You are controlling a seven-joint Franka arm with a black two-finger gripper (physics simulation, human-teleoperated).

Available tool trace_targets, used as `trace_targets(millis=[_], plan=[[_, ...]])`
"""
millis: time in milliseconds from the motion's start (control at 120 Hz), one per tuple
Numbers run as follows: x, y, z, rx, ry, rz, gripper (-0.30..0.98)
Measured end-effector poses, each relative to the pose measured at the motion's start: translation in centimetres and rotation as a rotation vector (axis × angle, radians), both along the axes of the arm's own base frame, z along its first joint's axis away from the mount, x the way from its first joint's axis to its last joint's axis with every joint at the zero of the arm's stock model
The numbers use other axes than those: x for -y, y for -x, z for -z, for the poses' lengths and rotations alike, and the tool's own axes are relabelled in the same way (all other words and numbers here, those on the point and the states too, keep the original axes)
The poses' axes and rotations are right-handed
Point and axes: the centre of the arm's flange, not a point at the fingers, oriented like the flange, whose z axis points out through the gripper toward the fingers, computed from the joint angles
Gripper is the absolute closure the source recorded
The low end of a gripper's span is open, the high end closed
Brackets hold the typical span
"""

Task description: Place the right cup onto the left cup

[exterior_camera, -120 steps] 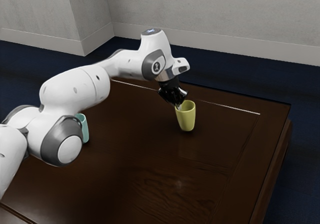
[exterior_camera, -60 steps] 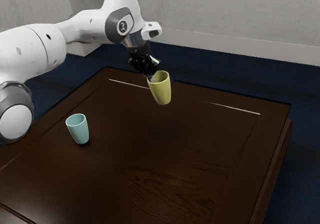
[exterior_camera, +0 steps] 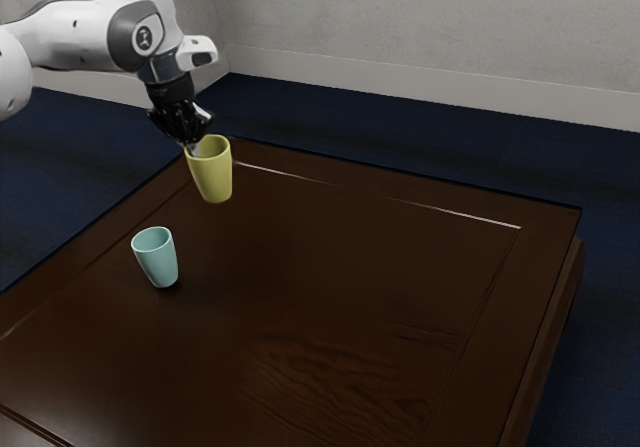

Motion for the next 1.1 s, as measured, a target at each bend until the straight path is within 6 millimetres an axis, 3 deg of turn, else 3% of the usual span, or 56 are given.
trace_targets(millis=[175, 350, 525, 875, 1100], plan=[[-4.7, 3.5, 0.5, -0.034, 0.006, -0.060, 0.79], [-7.3, 7.3, 1.4, -0.057, 0.030, -0.093, 0.79], [-9.5, 9.1, 1.9, -0.059, 0.036, -0.121, 0.79], [-13.0, 8.5, 2.9, -0.069, 0.015, -0.161, 0.79], [-12.7, 6.9, 4.5, -0.104, 0.011, -0.145, 0.79]])
